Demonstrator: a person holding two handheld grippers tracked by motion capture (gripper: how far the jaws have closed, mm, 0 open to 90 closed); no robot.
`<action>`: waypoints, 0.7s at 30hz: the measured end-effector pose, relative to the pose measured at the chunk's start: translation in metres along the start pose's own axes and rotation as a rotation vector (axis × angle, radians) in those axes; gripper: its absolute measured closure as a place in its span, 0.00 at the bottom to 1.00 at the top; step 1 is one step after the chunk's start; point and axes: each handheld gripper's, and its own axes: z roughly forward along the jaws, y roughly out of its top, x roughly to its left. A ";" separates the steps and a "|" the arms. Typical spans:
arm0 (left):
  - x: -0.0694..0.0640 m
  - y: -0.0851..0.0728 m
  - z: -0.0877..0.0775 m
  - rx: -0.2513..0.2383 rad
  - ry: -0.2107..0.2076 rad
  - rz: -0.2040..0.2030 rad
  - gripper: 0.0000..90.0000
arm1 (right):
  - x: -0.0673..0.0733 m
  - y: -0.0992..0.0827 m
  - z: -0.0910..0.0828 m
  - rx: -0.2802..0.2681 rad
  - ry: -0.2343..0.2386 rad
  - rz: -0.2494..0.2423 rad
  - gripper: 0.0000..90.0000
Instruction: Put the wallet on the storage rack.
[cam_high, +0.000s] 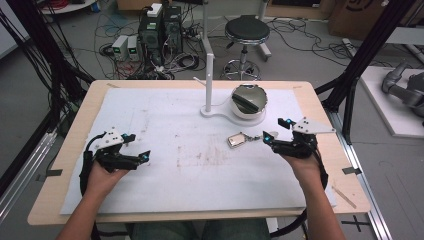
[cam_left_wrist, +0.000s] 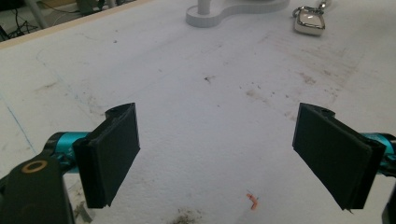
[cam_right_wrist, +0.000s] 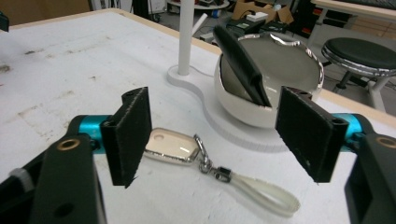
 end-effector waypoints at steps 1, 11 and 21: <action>0.000 0.000 -0.001 -0.002 -0.002 -0.001 0.16 | 0.000 -0.004 0.000 0.000 0.000 0.010 0.29; 0.001 -0.001 -0.002 -0.013 0.003 -0.006 0.16 | 0.001 -0.015 0.001 -0.001 -0.010 0.021 0.24; 0.001 0.000 -0.004 -0.022 0.008 -0.017 0.16 | 0.000 -0.017 0.002 0.004 -0.009 0.031 0.24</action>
